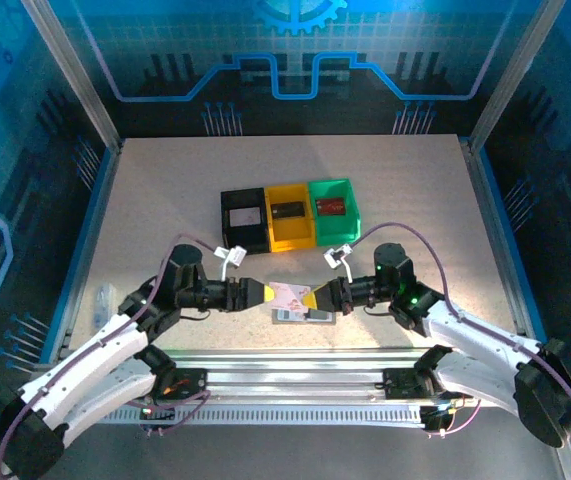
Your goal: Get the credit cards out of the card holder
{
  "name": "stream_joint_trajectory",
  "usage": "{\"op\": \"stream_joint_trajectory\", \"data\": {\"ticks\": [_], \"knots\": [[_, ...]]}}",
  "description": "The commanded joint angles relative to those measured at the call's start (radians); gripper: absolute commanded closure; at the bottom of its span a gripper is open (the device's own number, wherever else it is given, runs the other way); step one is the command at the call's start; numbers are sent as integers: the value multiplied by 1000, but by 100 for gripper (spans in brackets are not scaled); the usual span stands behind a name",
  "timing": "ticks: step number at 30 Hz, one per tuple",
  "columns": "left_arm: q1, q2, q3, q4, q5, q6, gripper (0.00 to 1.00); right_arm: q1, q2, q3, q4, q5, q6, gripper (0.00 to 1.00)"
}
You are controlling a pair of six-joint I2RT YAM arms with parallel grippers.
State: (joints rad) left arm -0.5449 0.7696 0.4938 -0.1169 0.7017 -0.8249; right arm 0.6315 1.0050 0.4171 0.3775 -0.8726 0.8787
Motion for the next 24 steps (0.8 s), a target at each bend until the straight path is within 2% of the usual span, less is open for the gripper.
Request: {"op": "stream_joint_trajectory", "data": {"ticks": [1, 12, 18, 24], "knots": [[6, -8, -26, 102, 66, -44, 44, -10, 19, -18, 111, -57, 34, 100], [4, -28, -69, 206, 85, -99, 66, 0, 68, -12, 180, -65, 69, 100], [5, -43, -75, 204, 82, -99, 76, 5, 89, -15, 217, -67, 90, 100], [5, -45, -64, 196, 74, -93, 93, 11, 101, -13, 219, -69, 94, 100]]}}
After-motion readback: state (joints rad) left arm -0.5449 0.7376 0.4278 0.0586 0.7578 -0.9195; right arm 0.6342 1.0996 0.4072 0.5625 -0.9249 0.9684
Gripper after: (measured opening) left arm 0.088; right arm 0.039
